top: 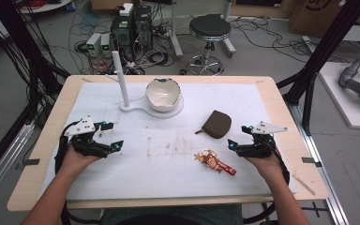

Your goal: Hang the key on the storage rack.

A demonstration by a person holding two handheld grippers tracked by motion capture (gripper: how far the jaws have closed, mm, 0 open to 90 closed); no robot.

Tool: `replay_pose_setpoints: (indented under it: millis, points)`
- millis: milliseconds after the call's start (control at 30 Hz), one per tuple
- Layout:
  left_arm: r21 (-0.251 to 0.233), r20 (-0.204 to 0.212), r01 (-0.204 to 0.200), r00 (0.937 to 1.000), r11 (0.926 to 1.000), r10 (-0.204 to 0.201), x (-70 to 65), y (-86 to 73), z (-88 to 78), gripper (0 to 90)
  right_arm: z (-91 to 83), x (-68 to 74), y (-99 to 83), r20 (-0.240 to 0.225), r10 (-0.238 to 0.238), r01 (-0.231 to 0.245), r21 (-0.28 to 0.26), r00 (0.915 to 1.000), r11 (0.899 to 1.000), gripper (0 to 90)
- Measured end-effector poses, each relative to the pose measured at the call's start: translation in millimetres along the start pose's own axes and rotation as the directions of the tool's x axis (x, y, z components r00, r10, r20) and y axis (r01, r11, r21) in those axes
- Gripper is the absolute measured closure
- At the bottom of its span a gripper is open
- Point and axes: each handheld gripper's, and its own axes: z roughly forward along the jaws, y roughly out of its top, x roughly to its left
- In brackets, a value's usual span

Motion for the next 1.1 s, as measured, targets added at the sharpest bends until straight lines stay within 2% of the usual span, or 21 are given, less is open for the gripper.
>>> replay_pose_setpoints:
  millis: [333,500,700,867,967,1000,1033,1100]
  points:
    - [0.000,0.003,-0.005,1.0000,1.0000,0.005,0.5,1.6,2.9,13.8,-1.9,1.6,-1.6,-0.013,-0.009,0.009,-0.007,0.9999,1.000,17.4]
    - [-0.007,0.002,-0.001,1.0000,1.0000,0.001,0.8,1.6,1.9,13.7,-0.8,7.4,-0.1,-0.024,-0.027,0.027,-0.003,0.9993,1.000,17.4]
    - [-0.005,0.006,-0.002,1.0000,1.0000,0.002,0.7,1.3,2.1,13.8,5.6,17.9,3.2,-0.068,-0.055,0.056,0.014,0.9962,0.998,17.4]
    - [0.004,0.005,-0.004,1.0000,1.0000,0.004,0.9,1.0,2.7,13.8,12.7,30.8,5.1,-0.119,-0.100,0.104,0.028,0.9879,0.994,17.4]
    - [0.005,0.006,-0.007,1.0000,1.0000,0.007,0.8,1.0,2.7,13.8,16.9,39.3,5.1,-0.155,-0.130,0.138,0.041,0.9794,0.990,17.4]
    - [0.007,0.006,-0.008,1.0000,0.9999,0.008,0.8,1.0,2.7,13.8,20.6,44.9,4.9,-0.181,-0.152,0.164,0.055,0.9716,0.985,17.4]
    - [0.006,0.005,-0.007,1.0000,1.0000,0.007,0.6,0.9,2.9,13.8,20.6,44.9,4.9,-0.181,-0.152,0.164,0.055,0.9716,0.985,17.4]
    - [0.010,0.006,-0.012,0.9999,0.9999,0.012,0.7,1.0,3.1,13.8,23.5,49.7,4.3,-0.205,-0.171,0.188,0.067,0.9638,0.980,17.4]
